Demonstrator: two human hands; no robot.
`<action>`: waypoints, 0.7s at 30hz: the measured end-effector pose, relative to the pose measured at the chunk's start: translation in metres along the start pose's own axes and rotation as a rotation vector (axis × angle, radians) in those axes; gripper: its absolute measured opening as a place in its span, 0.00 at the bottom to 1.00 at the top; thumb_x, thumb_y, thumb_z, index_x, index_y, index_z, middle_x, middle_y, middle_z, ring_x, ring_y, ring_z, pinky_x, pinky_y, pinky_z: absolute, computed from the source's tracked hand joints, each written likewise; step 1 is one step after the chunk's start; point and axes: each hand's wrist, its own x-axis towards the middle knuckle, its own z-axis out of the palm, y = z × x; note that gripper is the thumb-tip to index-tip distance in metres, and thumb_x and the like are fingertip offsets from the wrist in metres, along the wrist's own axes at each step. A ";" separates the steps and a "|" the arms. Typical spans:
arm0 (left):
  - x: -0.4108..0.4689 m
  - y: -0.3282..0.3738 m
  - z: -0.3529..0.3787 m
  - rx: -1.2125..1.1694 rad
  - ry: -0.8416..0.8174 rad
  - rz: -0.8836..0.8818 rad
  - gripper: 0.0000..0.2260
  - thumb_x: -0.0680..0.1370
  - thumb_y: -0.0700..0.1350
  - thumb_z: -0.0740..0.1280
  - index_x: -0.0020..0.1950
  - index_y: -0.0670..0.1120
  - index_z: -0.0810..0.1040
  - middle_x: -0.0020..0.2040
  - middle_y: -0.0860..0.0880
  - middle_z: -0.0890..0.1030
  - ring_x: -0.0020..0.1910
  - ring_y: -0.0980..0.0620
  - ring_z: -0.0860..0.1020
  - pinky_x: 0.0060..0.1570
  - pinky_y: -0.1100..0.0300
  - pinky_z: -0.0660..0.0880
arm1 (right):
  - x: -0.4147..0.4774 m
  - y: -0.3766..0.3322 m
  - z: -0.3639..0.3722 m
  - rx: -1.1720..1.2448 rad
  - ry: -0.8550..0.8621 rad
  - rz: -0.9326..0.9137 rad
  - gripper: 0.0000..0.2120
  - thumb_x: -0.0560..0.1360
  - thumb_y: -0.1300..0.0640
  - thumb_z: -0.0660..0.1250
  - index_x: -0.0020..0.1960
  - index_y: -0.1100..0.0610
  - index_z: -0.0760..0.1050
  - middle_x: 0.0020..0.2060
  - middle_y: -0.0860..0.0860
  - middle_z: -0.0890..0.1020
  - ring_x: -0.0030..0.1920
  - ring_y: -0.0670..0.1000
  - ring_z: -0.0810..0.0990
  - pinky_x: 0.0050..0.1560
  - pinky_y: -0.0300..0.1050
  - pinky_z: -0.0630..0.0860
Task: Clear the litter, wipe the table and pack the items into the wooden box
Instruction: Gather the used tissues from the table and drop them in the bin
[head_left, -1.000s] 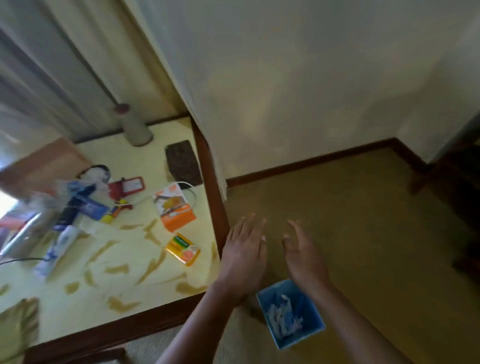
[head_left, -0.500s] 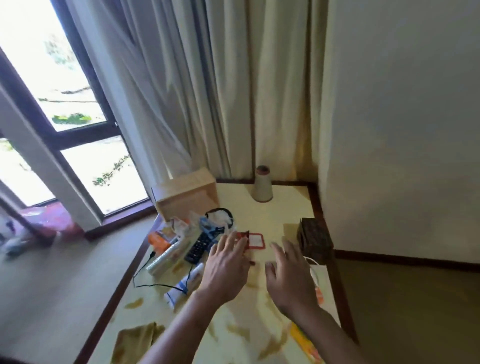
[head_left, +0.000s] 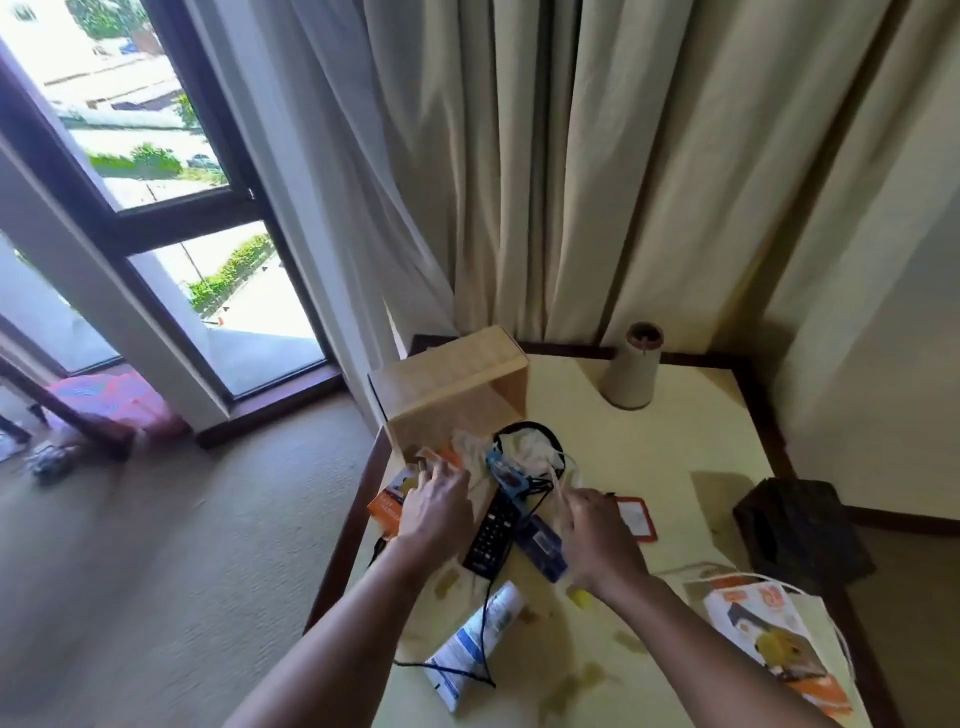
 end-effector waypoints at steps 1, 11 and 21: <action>0.005 -0.003 0.002 0.001 0.001 -0.015 0.28 0.78 0.38 0.63 0.79 0.48 0.63 0.82 0.38 0.56 0.77 0.38 0.64 0.63 0.50 0.77 | 0.010 0.002 0.004 -0.011 0.004 0.016 0.13 0.82 0.60 0.61 0.65 0.57 0.74 0.56 0.53 0.78 0.57 0.56 0.77 0.48 0.45 0.73; 0.034 -0.028 0.028 -0.030 0.062 -0.044 0.23 0.78 0.40 0.67 0.73 0.46 0.68 0.74 0.43 0.70 0.62 0.46 0.76 0.49 0.54 0.81 | 0.088 -0.004 0.018 -0.016 -0.053 0.056 0.17 0.79 0.63 0.58 0.66 0.58 0.74 0.58 0.59 0.80 0.58 0.60 0.80 0.48 0.46 0.75; 0.048 -0.024 0.013 -0.350 0.180 -0.239 0.08 0.81 0.49 0.68 0.56 0.50 0.85 0.56 0.47 0.85 0.52 0.46 0.81 0.51 0.50 0.80 | 0.109 -0.012 0.023 0.064 -0.092 0.114 0.20 0.81 0.64 0.59 0.72 0.60 0.72 0.67 0.59 0.77 0.66 0.59 0.77 0.62 0.47 0.75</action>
